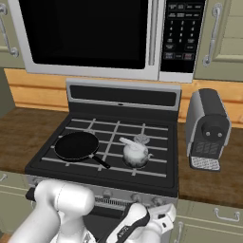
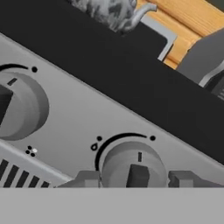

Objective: Pick the kettle from the counter and place it on a stove burner. Then turn the burner on.

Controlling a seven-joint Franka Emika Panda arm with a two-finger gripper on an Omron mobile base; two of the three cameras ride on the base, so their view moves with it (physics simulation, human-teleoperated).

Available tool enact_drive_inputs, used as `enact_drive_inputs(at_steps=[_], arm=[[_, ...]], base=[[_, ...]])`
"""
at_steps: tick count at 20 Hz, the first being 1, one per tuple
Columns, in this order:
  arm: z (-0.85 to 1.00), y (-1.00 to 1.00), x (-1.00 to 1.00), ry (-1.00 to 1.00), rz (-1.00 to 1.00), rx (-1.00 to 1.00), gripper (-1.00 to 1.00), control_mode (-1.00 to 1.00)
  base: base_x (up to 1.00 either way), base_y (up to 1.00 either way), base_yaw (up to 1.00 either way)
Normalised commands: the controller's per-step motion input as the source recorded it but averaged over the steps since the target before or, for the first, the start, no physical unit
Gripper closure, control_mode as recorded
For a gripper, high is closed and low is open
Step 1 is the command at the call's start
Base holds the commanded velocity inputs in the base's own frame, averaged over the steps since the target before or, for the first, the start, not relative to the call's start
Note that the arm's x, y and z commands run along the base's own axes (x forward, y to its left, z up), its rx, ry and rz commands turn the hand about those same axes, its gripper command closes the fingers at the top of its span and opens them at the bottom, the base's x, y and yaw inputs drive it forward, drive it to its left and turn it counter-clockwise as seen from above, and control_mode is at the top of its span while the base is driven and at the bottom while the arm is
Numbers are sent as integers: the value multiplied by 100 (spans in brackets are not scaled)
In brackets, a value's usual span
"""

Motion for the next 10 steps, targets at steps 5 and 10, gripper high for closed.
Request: enact_drive_inputs(at_steps=[5,10], arm=[[20,-26,-66,0,31,-39,100,-100],[29,-13,-34,0,29,-44,100,-100]], base=[[0,0,0],[0,0,0]])
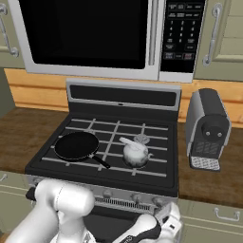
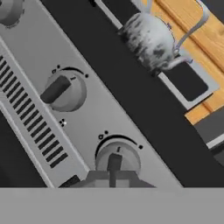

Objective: Pick the kettle from the counter and place it on a stove burner. Then turn the burner on.

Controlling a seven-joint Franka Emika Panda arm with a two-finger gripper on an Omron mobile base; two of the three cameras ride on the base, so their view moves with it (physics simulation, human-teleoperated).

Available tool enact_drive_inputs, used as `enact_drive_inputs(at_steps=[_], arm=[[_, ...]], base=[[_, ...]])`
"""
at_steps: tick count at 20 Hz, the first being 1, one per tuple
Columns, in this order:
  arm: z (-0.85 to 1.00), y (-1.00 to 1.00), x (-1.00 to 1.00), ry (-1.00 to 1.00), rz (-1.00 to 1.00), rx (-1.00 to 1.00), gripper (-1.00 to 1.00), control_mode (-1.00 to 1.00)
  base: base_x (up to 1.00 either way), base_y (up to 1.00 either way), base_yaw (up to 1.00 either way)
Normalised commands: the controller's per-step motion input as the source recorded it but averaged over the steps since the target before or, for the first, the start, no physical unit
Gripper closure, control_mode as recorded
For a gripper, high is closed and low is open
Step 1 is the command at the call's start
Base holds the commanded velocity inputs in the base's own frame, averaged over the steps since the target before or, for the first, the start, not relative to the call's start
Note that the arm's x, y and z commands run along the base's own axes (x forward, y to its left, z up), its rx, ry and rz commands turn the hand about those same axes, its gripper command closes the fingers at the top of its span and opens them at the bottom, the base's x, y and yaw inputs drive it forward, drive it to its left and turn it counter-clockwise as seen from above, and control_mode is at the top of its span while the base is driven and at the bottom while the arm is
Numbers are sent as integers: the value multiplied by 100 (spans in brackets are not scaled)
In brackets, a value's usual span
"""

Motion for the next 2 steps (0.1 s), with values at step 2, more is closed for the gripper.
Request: enact_drive_inputs(at_steps=[2], arm=[[31,-2,-14,0,25,-49,100,-100]], base=[[0,0,0]])
